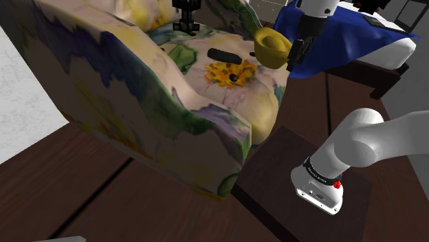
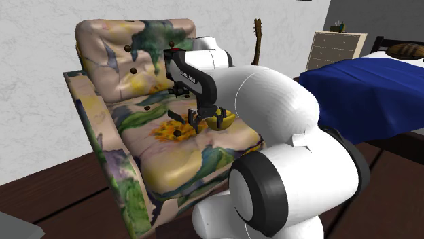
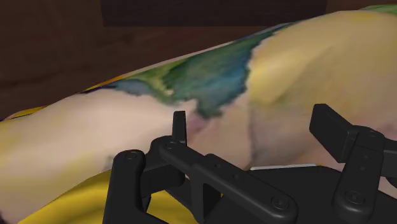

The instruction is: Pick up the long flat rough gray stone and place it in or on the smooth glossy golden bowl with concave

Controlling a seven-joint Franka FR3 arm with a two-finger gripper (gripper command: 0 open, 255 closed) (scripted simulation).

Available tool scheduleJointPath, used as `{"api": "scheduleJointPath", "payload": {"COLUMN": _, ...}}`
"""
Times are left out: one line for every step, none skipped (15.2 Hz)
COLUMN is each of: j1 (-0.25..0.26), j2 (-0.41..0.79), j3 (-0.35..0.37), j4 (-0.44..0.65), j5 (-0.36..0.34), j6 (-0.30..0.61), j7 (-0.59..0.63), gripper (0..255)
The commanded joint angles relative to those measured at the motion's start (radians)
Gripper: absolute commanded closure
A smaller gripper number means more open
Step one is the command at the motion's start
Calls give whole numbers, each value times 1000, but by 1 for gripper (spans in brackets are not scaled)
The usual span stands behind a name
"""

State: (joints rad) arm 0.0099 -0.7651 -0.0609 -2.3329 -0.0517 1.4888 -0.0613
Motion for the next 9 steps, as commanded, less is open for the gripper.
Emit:
{"api": "scheduleJointPath", "payload": {"j1": 0, "j2": 0, "j3": 0, "j4": 0, "j5": 0, "j6": 0, "j7": 0, "gripper": 0}}
{"api": "scheduleJointPath", "payload": {"j1": 8, "j2": 36, "j3": -1, "j4": 18, "j5": 4, "j6": 21, "j7": -10, "gripper": 0}}
{"api": "scheduleJointPath", "payload": {"j1": 16, "j2": 72, "j3": -3, "j4": 38, "j5": 8, "j6": 41, "j7": -19, "gripper": 0}}
{"api": "scheduleJointPath", "payload": {"j1": 23, "j2": 108, "j3": -4, "j4": 59, "j5": 12, "j6": 60, "j7": -29, "gripper": 0}}
{"api": "scheduleJointPath", "payload": {"j1": 31, "j2": 145, "j3": -5, "j4": 81, "j5": 16, "j6": 78, "j7": -39, "gripper": 0}}
{"api": "scheduleJointPath", "payload": {"j1": 38, "j2": 180, "j3": -6, "j4": 104, "j5": 21, "j6": 94, "j7": -49, "gripper": 0}}
{"api": "scheduleJointPath", "payload": {"j1": 46, "j2": 216, "j3": -7, "j4": 128, "j5": 26, "j6": 109, "j7": -59, "gripper": 0}}
{"api": "scheduleJointPath", "payload": {"j1": 53, "j2": 252, "j3": -7, "j4": 153, "j5": 31, "j6": 123, "j7": -70, "gripper": 0}}
{"api": "scheduleJointPath", "payload": {"j1": 60, "j2": 288, "j3": -8, "j4": 179, "j5": 36, "j6": 136, "j7": -80, "gripper": 0}}
